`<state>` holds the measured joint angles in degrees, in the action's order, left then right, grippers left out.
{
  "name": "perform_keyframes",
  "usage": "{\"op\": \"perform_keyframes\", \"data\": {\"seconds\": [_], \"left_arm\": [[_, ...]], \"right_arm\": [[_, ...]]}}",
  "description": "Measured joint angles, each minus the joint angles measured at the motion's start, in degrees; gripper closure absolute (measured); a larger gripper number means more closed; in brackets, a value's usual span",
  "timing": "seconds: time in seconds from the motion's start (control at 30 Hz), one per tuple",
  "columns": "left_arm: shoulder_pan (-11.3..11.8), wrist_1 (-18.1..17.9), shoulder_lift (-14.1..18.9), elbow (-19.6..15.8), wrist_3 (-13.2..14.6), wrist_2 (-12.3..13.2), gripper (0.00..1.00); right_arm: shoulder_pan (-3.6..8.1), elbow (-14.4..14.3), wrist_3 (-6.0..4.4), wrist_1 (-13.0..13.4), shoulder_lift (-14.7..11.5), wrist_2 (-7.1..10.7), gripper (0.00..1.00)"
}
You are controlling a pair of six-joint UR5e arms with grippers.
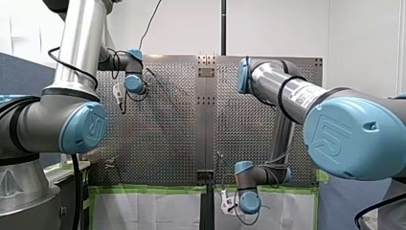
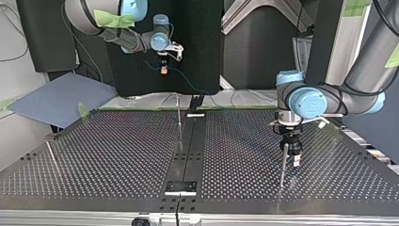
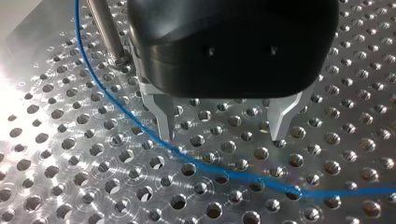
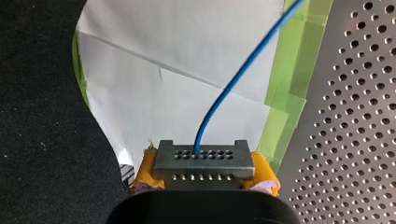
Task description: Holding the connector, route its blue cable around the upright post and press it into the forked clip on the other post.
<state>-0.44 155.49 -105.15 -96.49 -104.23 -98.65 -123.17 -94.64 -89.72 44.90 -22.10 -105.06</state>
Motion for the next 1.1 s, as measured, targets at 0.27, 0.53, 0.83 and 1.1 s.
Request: {"op": "perform_keyframes", "data": {"seconds": [0.27,0.53,0.83,1.1], "left_arm": [[-0.1,0.1,0.0,0.0,0.0,0.0,0.0],[-0.4,0.6,0.0,0.0,0.8,-1.0,0.0],[-0.6,1.0,0.0,0.0,1.2,-1.7,0.0],[-0.9,1.4,0.0,0.0,1.7,-2.9,0.0]], "right_arm": [[0.25,-2.2,0.04,-0.4,-3.3,-0.32,1.0],[0.64,-5.8,-0.09,-0.1,-7.1,-0.64,1.0],[1.63,-10.1,-0.18,0.8,-11.7,-0.78,1.0],[1.89,-10.6,1.21,0.9,-15.9,-0.42,1.0]]}}
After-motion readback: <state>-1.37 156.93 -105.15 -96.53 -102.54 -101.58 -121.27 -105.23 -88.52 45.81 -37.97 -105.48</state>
